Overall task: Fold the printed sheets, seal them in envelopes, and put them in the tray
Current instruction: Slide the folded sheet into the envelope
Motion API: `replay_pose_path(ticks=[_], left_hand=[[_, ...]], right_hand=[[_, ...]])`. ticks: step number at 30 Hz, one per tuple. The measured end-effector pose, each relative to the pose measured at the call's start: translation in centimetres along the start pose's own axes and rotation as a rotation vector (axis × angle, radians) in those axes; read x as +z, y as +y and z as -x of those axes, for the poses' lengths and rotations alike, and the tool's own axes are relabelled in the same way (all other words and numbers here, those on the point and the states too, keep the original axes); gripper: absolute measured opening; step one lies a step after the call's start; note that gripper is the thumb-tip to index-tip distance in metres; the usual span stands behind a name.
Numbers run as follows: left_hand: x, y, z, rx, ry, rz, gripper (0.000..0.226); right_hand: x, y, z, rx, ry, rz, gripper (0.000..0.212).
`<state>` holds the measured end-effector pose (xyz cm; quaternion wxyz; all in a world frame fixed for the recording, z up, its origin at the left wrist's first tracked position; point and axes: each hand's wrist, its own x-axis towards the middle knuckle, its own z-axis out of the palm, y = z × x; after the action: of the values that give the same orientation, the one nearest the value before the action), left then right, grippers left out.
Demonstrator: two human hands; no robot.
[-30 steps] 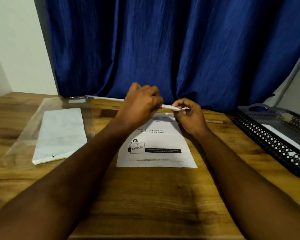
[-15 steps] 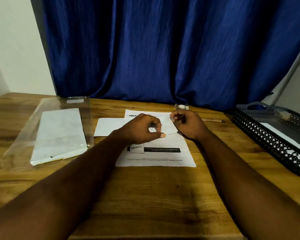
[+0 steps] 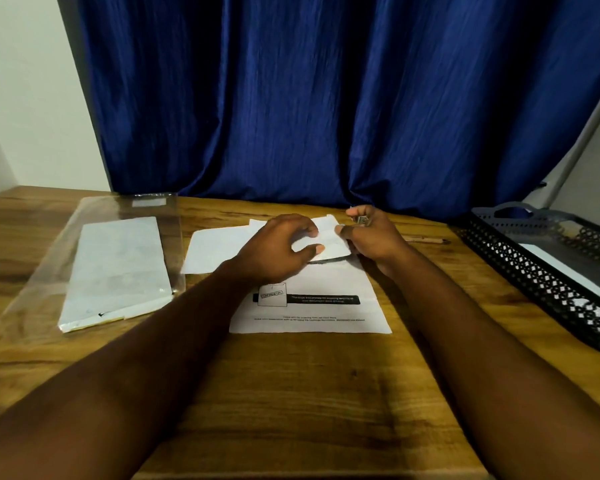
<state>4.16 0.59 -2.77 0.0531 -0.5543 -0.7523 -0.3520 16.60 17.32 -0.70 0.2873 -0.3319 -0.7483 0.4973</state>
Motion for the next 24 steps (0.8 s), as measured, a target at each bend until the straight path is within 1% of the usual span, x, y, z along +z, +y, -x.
replay_pose_path(ticks=[2, 5, 8, 12, 14, 17, 19, 21, 24], left_hand=[[0.2, -0.3, 0.1, -0.020, -0.025, -0.005, 0.042], [0.6, -0.3, 0.1, -0.075, -0.113, -0.073, 0.054], [0.4, -0.3, 0.0, -0.145, -0.185, -0.150, 0.068], [0.3, -0.7, -0.2, -0.187, -0.308, -0.235, 0.103], [0.2, -0.8, -0.3, -0.181, -0.354, -0.278, 0.113], [-0.1, -1.0, -0.7, -0.198, -0.355, -0.299, 0.120], [-0.1, -1.2, -0.9, -0.175, -0.315, -0.343, 0.127], [-0.1, -1.1, -1.0, -0.129, -0.259, -0.378, 0.131], [-0.1, -0.7, -1.1, -0.091, -0.182, -0.403, 0.130]], right_hand=[[0.0, -0.1, 0.2, 0.058, -0.048, -0.006, 0.038], [0.2, 0.0, 0.6, 0.105, -0.061, 0.089, 0.032], [0.1, -0.4, 0.8, 0.109, -0.062, 0.037, 0.029], [0.1, -0.6, 1.2, 0.095, -0.108, -0.016, 0.030], [0.2, -0.7, 1.4, 0.080, -0.123, -0.030, 0.034], [0.2, -0.6, 1.4, 0.039, -0.146, 0.007, 0.046], [0.3, -0.5, 1.5, 0.038, -0.166, 0.014, 0.050], [0.3, -0.5, 1.7, 0.062, -0.179, 0.033, 0.044], [0.0, -0.6, 1.7, 0.094, -0.241, 0.019, 0.026]])
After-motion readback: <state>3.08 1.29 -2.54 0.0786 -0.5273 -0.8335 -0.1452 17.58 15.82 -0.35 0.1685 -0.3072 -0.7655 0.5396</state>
